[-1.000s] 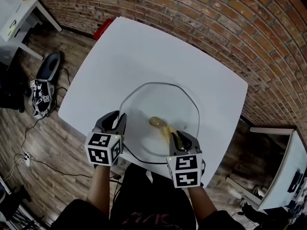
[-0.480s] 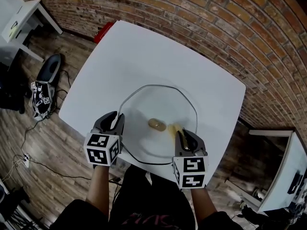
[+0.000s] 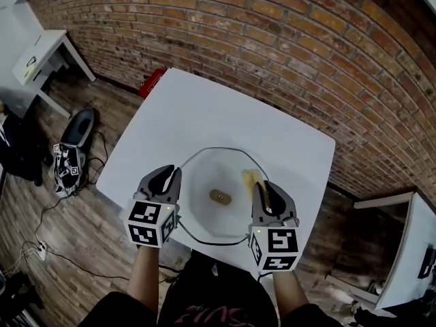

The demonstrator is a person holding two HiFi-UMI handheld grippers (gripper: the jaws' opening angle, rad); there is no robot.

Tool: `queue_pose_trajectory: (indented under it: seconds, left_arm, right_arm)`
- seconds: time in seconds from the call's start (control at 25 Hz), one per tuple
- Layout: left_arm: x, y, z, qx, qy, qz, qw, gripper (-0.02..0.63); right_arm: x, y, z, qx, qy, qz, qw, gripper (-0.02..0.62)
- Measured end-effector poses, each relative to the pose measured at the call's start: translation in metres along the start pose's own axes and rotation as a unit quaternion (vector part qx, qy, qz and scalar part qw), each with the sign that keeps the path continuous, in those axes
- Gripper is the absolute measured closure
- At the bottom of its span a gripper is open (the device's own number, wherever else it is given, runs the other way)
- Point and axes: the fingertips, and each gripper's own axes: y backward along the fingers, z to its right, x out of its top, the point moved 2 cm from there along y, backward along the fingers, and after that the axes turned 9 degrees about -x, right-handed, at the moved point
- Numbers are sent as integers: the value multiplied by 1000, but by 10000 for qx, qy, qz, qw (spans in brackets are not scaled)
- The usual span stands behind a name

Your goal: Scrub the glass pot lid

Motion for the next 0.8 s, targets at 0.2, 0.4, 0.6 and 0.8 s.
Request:
queue_pose_trajectory:
  seconds: [0.2,0.4,0.6,0.8]
  left_arm:
    - [65,4,23,-111,-596,571,9965,577]
    - [118,14,50,-180,-944,1049,9898,581]
    - [160,26,78,-339,-1204,1509,9806,581]
    - [181,40,100,-449,-1384,1801,9728,582]
  right_arm:
    - [53,9,16,-207,-152,785,9966,540]
    - [93,28,30,-331,-232,1244,9914,540]
    - [133,50,47,-527,-325,1786,9820,540]
    - [152,69,53,-593,-417,2088,9753,540]
